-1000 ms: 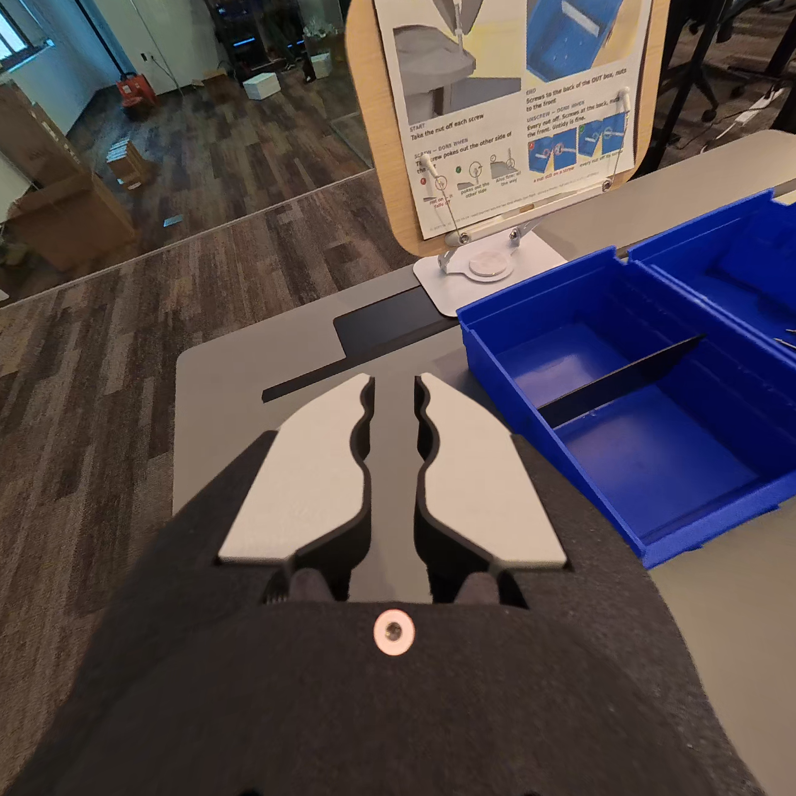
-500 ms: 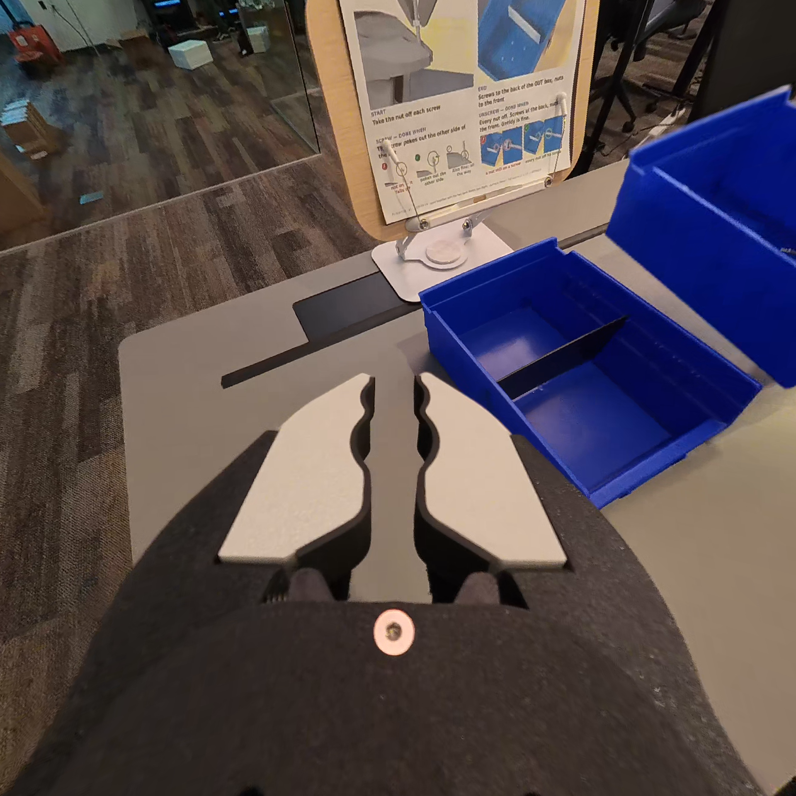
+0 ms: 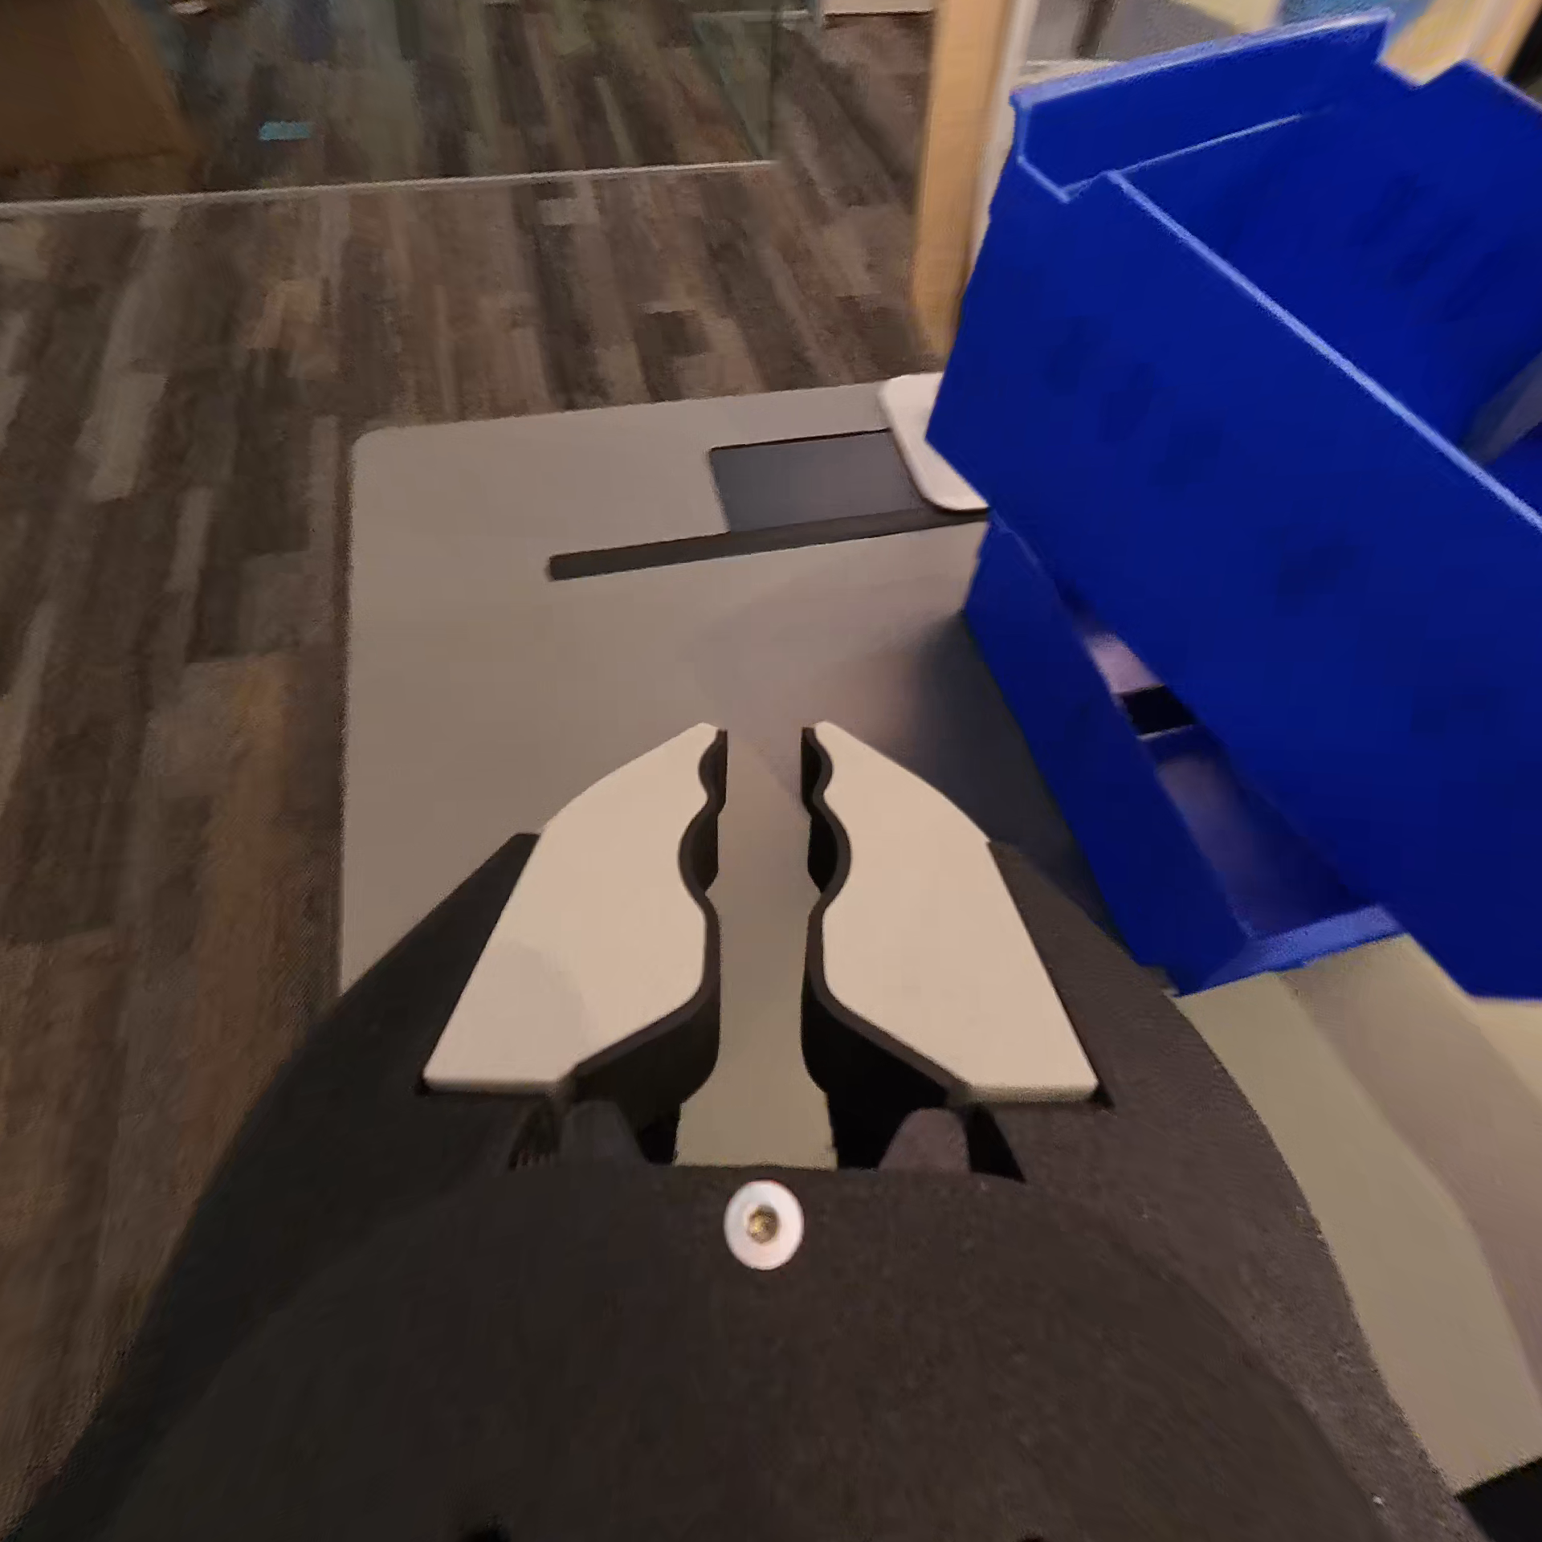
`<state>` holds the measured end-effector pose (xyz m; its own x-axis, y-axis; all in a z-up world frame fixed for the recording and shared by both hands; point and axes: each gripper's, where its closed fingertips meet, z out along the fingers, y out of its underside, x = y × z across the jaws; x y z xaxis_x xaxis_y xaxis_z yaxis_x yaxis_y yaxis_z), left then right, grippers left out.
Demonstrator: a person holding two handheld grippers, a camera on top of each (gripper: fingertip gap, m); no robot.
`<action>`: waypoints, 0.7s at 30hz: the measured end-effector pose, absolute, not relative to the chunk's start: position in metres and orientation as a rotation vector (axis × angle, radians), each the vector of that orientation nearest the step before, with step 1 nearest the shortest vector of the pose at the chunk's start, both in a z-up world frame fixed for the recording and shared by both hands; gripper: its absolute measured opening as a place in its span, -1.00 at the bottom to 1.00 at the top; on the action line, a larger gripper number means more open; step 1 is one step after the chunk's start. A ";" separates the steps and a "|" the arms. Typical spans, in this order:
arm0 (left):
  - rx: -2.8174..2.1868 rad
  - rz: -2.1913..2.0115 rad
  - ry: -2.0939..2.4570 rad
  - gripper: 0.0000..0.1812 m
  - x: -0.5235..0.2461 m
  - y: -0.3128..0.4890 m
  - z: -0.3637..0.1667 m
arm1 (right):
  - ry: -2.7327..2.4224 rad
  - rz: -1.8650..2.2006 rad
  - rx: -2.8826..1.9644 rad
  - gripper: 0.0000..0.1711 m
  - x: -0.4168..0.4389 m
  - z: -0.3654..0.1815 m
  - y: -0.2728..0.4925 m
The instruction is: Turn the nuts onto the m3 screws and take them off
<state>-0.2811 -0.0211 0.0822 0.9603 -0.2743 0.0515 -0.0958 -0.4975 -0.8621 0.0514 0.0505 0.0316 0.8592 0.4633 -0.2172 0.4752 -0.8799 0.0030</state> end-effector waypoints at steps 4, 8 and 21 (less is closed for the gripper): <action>-2.116 -0.179 0.115 -0.79 -0.322 -0.030 0.078 | 0.915 -0.426 2.871 -0.93 -0.043 0.018 0.052; -2.077 -0.229 -0.007 -0.85 -0.356 -0.039 0.076 | 1.016 -0.487 2.827 -0.93 -0.114 -0.001 0.055; -2.099 -0.261 -0.093 -0.82 -0.376 -0.040 0.065 | 1.047 -0.360 2.748 -0.93 -0.201 -0.104 0.053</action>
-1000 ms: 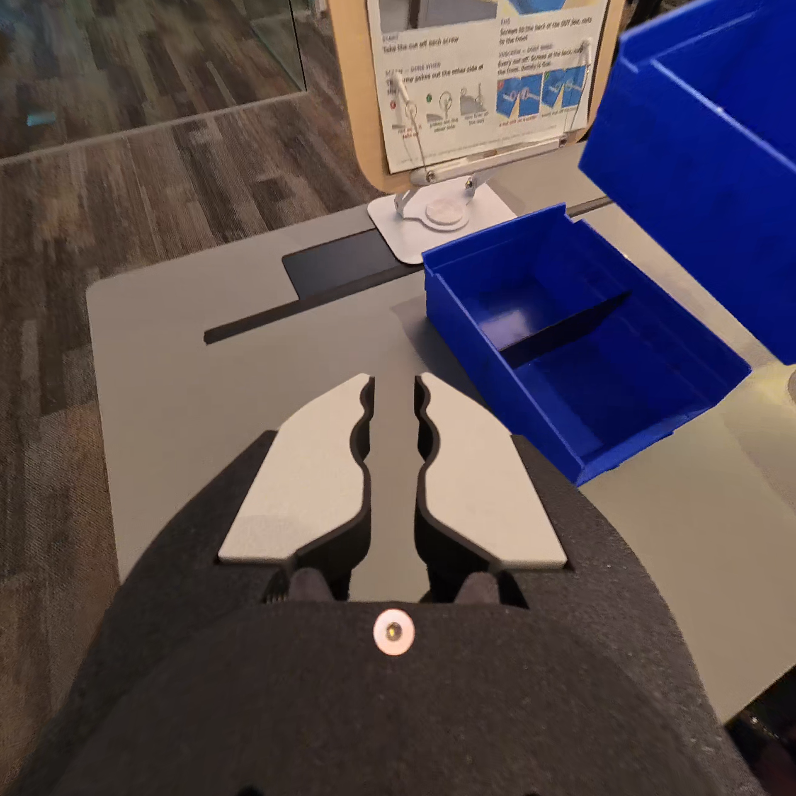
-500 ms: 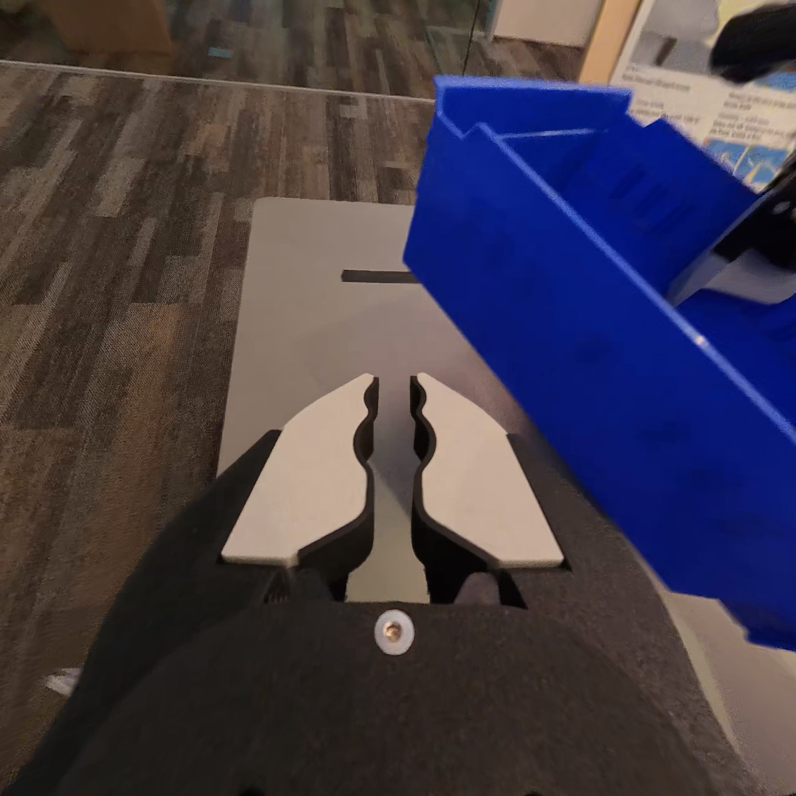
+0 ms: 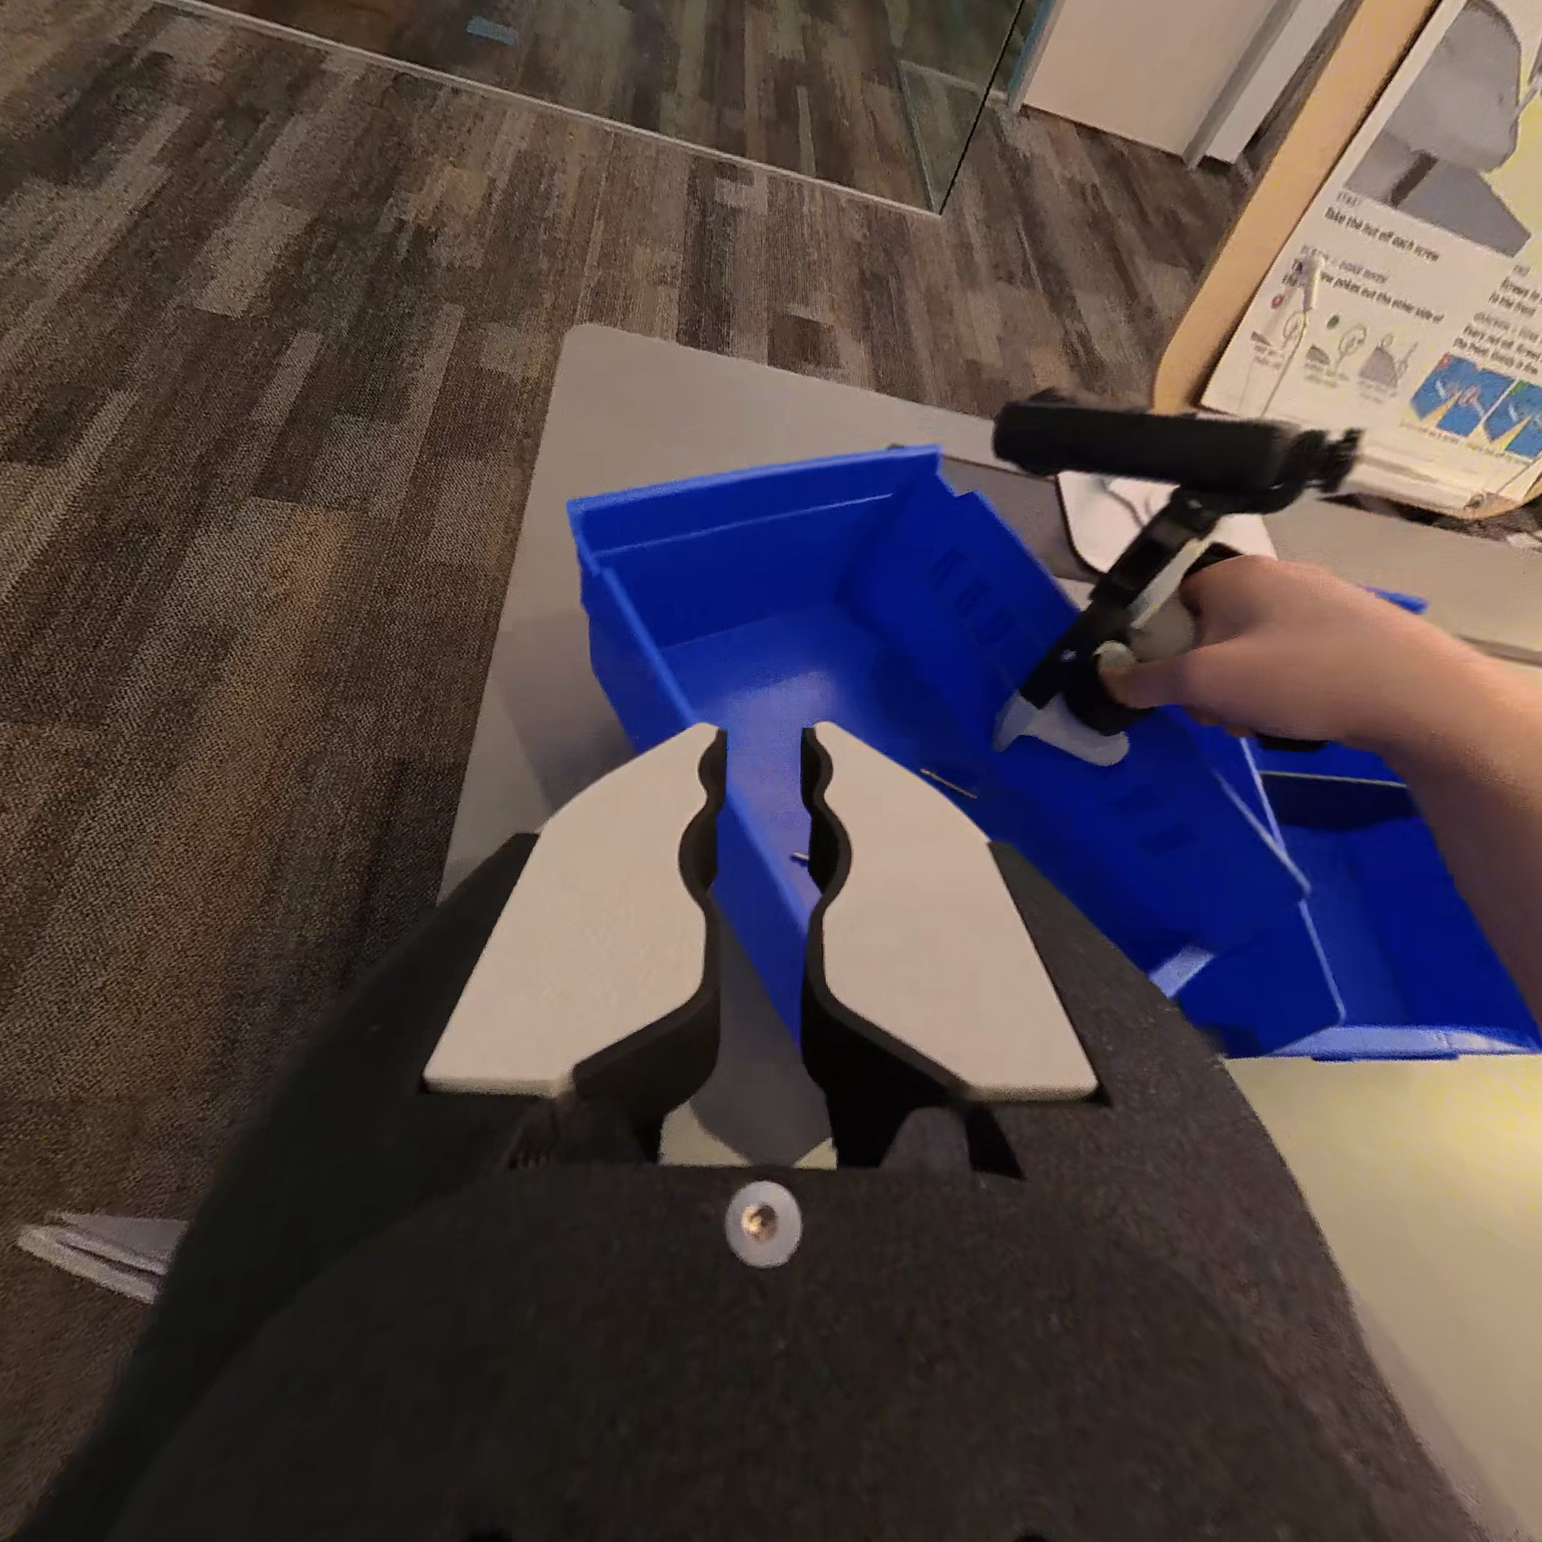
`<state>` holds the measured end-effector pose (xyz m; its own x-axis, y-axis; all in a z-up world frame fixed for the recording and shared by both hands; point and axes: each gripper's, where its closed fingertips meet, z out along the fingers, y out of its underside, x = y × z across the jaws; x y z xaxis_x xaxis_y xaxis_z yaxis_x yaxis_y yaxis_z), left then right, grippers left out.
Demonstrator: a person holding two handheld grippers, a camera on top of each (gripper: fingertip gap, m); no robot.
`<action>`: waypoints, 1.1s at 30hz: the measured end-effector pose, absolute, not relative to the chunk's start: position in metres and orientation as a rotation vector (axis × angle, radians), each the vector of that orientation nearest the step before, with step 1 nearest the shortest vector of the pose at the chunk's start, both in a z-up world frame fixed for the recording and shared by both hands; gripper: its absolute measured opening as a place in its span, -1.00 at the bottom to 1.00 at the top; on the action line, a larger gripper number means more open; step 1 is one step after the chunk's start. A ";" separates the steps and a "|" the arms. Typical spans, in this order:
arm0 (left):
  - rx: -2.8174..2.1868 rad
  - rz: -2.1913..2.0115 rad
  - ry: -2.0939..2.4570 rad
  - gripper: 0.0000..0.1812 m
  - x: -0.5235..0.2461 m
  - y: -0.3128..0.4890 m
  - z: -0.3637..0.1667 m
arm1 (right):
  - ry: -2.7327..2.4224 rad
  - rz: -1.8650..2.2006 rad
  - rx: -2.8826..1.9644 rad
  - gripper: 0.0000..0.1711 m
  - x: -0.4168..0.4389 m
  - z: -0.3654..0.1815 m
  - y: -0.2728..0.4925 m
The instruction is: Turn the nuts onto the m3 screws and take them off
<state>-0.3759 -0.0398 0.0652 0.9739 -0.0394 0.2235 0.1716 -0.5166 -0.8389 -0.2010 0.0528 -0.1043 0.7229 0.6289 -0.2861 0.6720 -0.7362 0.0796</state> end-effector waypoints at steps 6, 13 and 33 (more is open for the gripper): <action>-2.117 -0.255 -0.031 -0.81 -0.359 -0.034 0.067 | 1.025 -0.325 2.768 -0.92 -0.200 -0.137 0.053; -2.127 -0.270 0.013 -0.80 -0.348 -0.031 0.067 | 1.373 -0.491 3.071 -0.66 -0.207 -0.081 0.098; -2.167 -0.272 0.168 -0.81 -0.305 -0.022 0.066 | 0.945 -0.011 3.352 -0.03 0.122 -0.087 0.015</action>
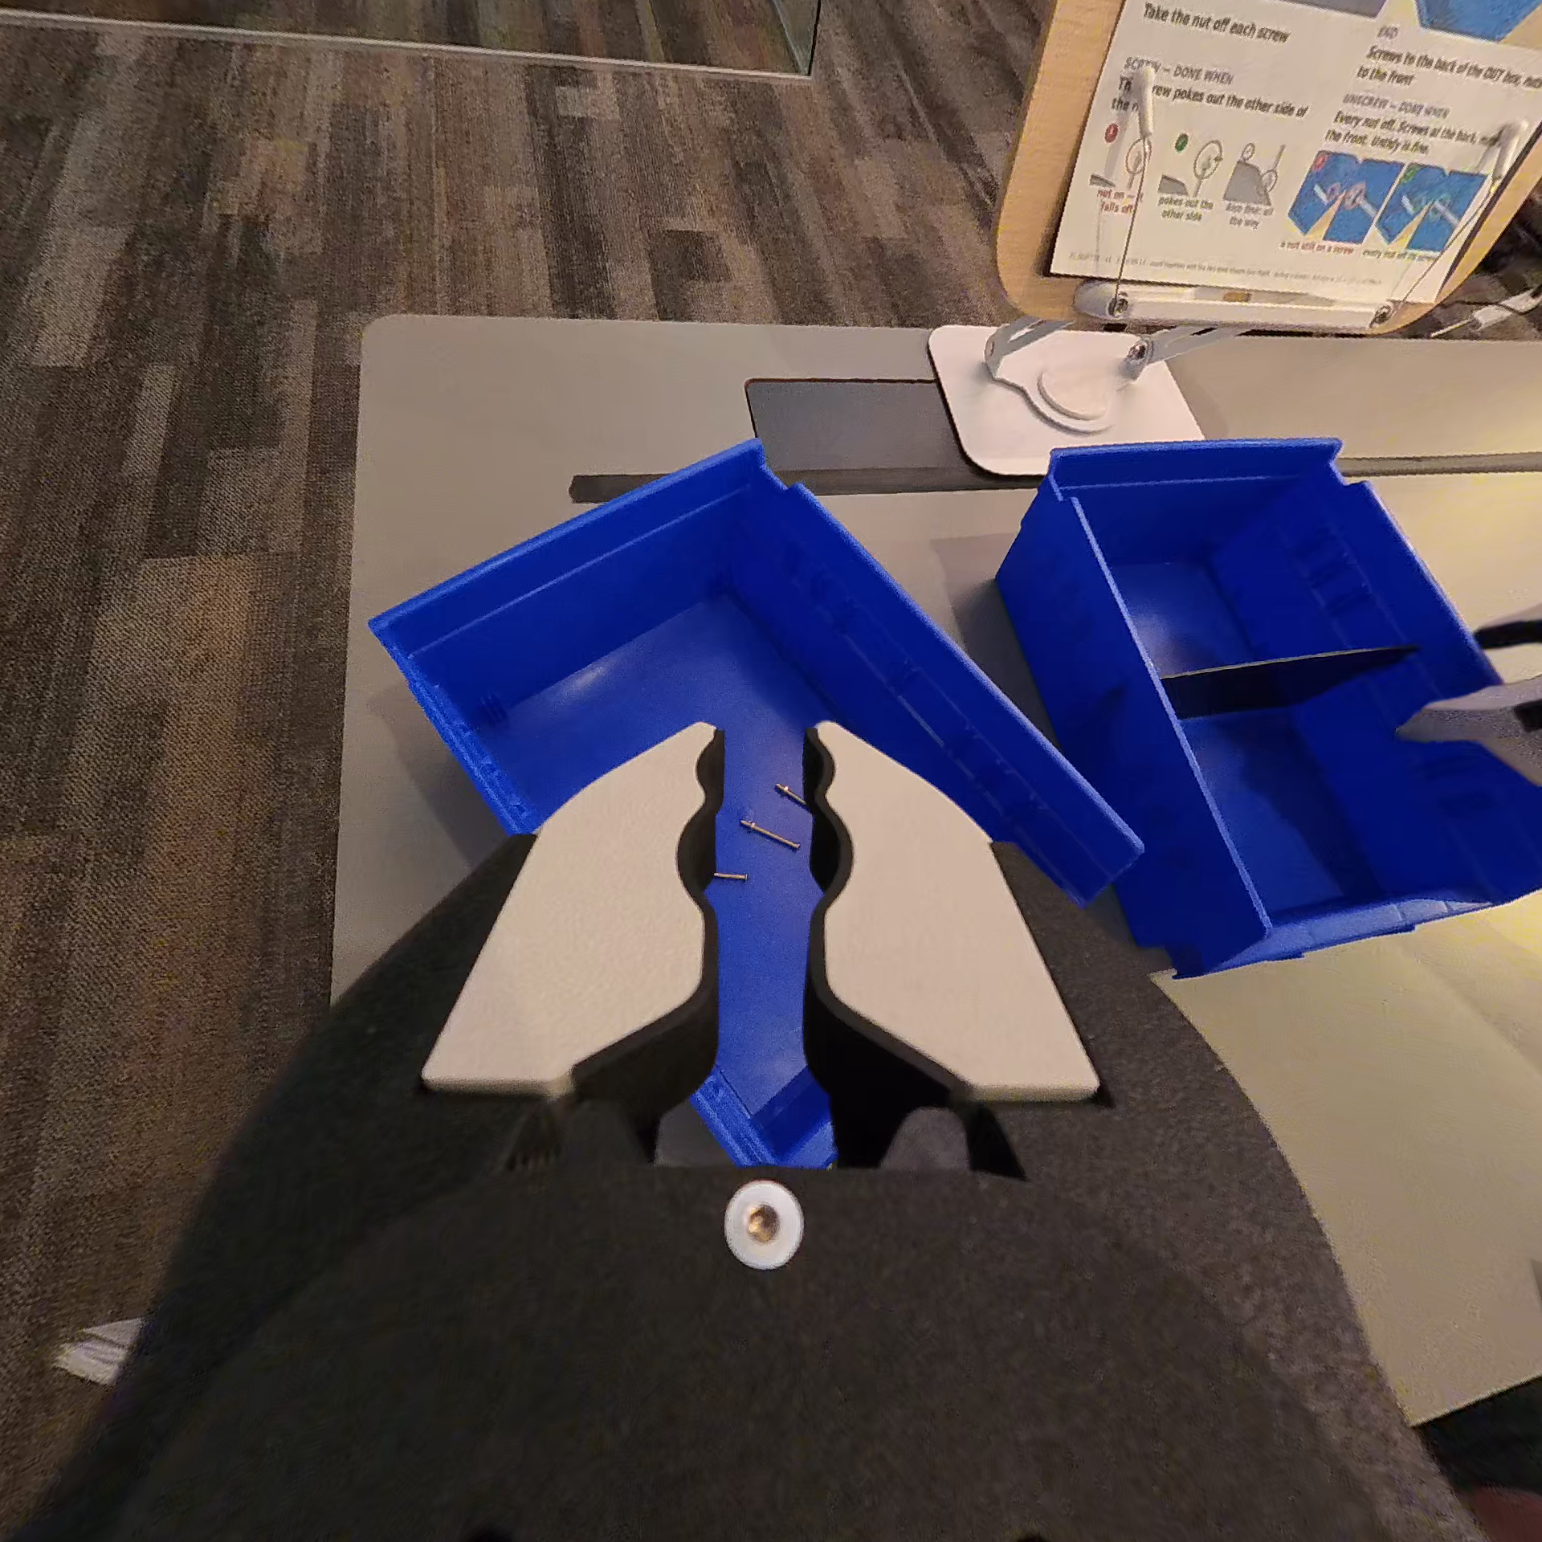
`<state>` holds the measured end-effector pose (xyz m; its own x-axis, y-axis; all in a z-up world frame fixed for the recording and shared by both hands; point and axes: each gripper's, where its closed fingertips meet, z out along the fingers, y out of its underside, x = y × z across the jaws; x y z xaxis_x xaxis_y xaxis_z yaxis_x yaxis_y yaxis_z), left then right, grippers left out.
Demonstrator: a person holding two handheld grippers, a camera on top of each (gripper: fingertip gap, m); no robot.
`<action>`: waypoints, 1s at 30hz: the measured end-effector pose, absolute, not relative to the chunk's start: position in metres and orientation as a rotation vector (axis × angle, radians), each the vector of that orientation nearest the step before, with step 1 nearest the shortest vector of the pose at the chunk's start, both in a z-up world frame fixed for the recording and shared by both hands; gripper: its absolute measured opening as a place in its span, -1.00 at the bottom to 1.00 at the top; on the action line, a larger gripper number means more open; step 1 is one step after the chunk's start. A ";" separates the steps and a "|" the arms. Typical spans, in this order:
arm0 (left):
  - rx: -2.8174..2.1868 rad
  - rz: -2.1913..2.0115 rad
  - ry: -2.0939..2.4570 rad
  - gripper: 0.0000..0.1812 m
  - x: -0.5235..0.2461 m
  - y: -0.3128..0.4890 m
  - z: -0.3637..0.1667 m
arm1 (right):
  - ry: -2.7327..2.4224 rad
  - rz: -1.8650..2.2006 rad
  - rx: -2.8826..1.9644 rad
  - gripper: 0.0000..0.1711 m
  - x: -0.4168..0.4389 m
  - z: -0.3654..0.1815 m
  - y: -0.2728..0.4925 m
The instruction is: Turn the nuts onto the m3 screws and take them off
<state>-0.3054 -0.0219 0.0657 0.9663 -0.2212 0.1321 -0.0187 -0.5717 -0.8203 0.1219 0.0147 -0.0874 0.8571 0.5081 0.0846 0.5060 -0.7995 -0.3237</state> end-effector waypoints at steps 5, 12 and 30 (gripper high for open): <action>-2.163 -0.264 0.194 -0.81 -0.299 -0.023 0.067 | -0.835 0.066 -2.767 -0.51 0.115 -0.106 0.006; -2.189 -0.251 0.212 -0.81 -0.295 -0.020 0.063 | -0.767 0.200 -2.890 -0.89 0.154 -0.110 0.006; -2.228 -0.176 0.295 -0.83 -0.272 -0.013 0.058 | -0.261 0.104 -2.973 -0.95 0.384 -0.112 0.006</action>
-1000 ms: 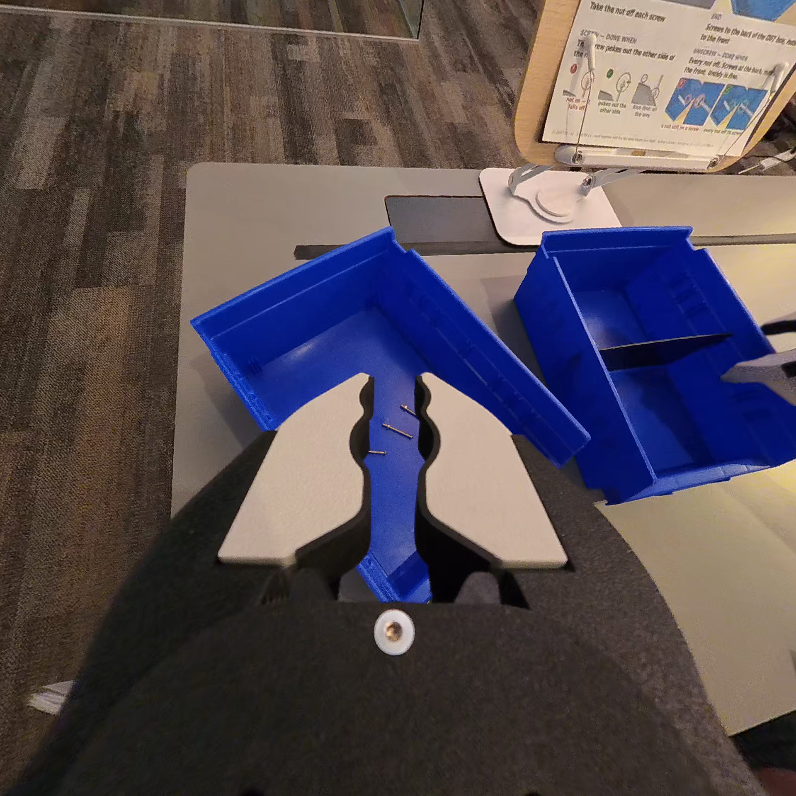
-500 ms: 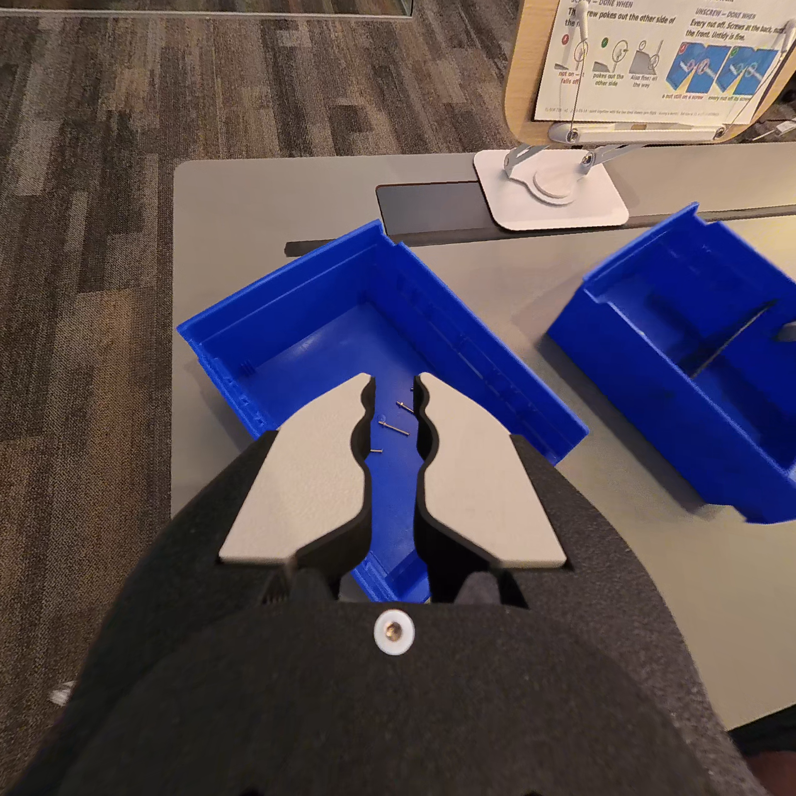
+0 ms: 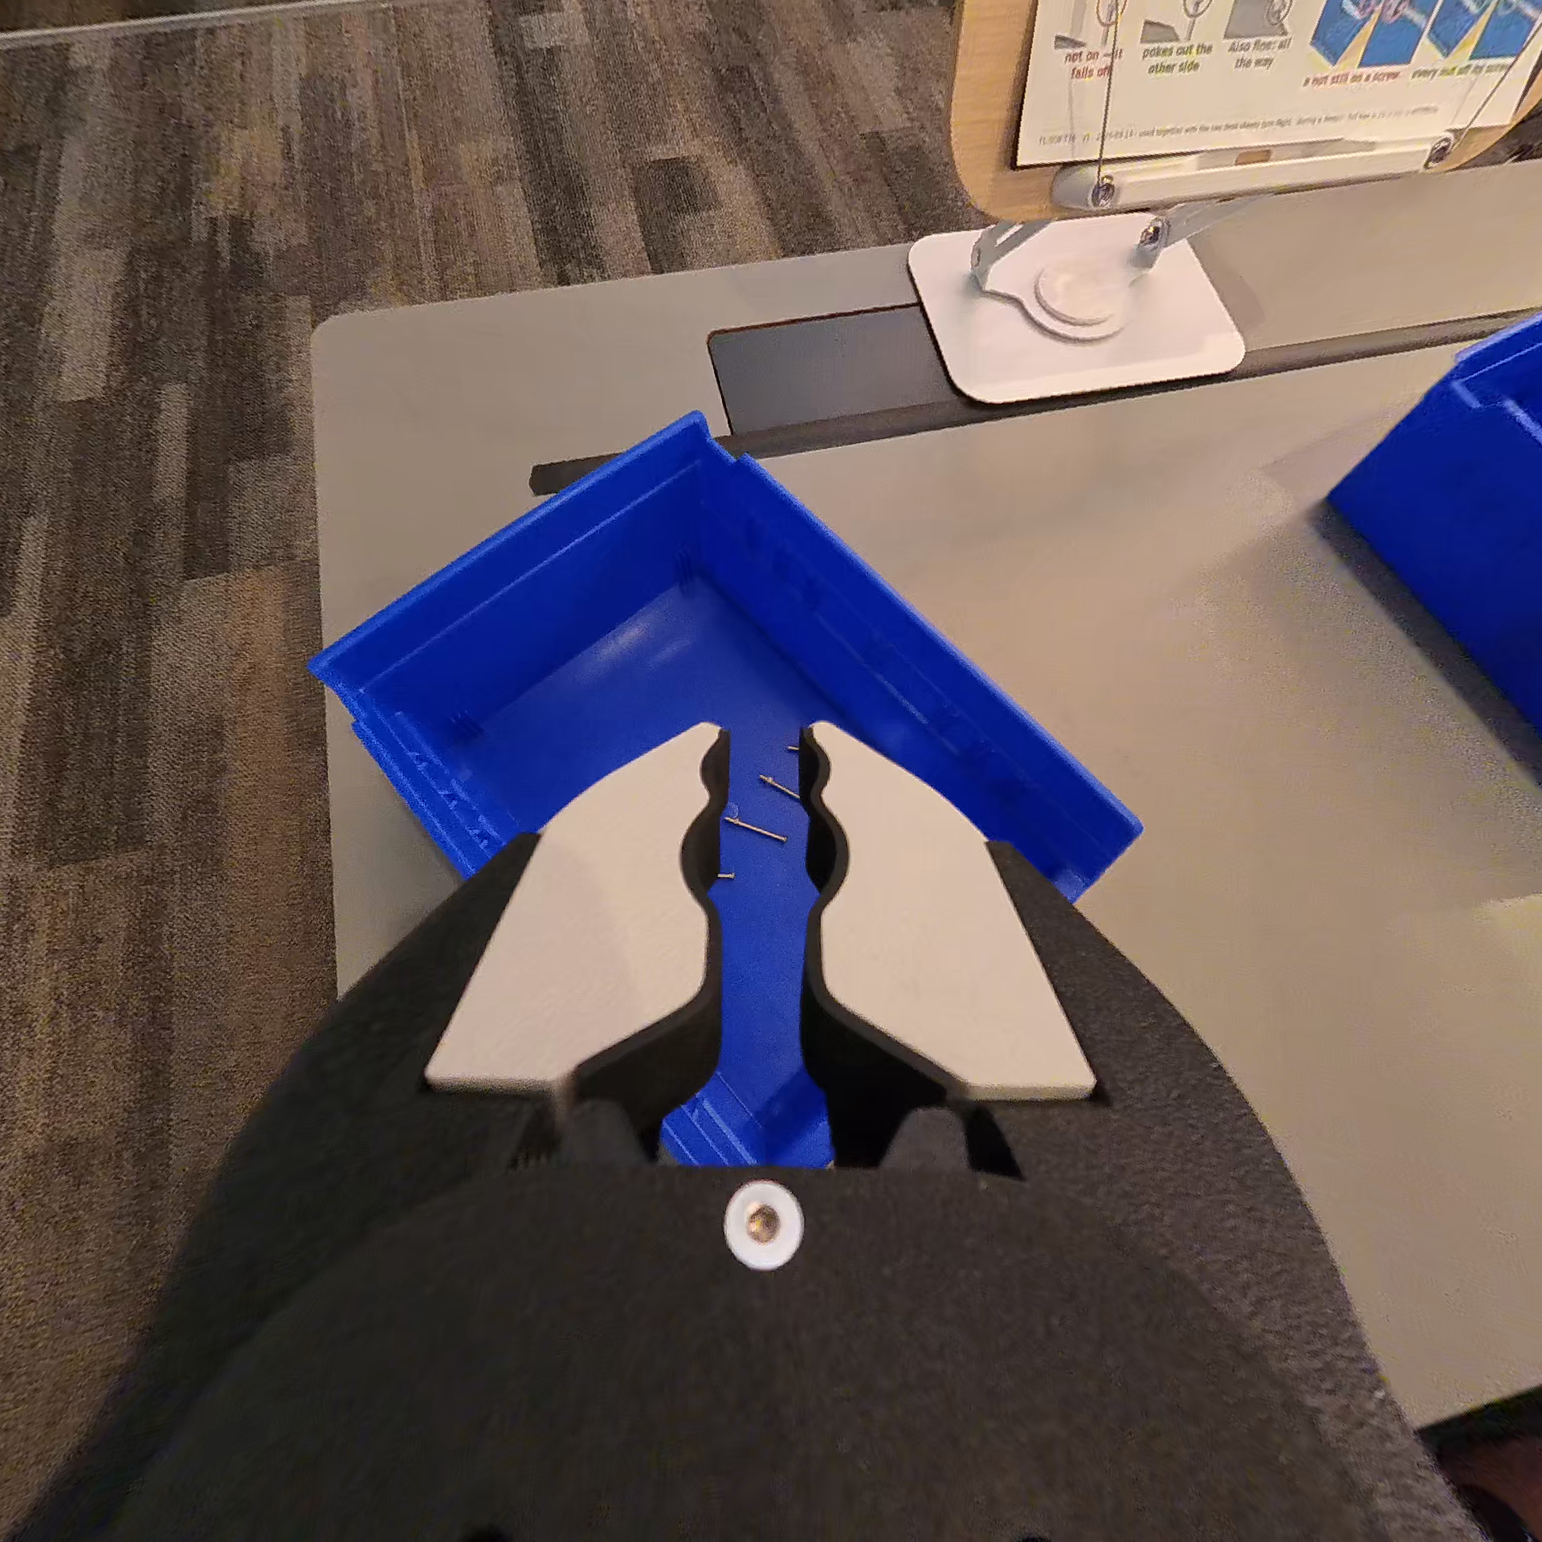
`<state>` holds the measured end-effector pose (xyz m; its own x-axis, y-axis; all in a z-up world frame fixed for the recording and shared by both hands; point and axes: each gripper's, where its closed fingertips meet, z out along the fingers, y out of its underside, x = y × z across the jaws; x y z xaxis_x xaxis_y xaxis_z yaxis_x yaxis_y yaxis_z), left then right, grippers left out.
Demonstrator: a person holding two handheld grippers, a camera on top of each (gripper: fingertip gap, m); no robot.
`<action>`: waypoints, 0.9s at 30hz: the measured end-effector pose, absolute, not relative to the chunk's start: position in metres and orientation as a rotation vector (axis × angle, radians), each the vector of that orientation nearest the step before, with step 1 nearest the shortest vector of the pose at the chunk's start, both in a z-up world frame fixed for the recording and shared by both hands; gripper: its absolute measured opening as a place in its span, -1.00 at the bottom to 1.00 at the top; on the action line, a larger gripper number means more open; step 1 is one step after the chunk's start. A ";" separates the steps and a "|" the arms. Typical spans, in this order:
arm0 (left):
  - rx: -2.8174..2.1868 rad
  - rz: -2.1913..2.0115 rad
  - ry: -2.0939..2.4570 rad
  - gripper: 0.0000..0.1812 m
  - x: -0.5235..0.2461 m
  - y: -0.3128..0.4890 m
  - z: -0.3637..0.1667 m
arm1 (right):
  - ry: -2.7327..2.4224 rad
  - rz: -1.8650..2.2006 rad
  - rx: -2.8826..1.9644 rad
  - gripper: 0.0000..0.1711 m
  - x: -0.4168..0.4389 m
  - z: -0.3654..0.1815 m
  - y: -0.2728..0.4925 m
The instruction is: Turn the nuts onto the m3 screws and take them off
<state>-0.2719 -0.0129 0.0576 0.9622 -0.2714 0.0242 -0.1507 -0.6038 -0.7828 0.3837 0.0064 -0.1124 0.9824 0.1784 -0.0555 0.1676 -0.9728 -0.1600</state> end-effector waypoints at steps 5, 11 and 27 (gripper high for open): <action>-2.250 -0.151 0.291 -0.83 -0.270 -0.013 0.055 | -0.057 0.098 -2.983 -0.96 0.434 -0.113 -0.003; -2.247 -0.125 0.291 -0.82 -0.270 -0.017 0.057 | 0.124 0.084 -2.973 -0.96 0.466 -0.113 -0.011; -2.502 -0.108 0.014 -0.50 -0.334 -0.028 0.004 | -0.151 -0.522 -2.377 -0.29 0.480 -0.008 0.027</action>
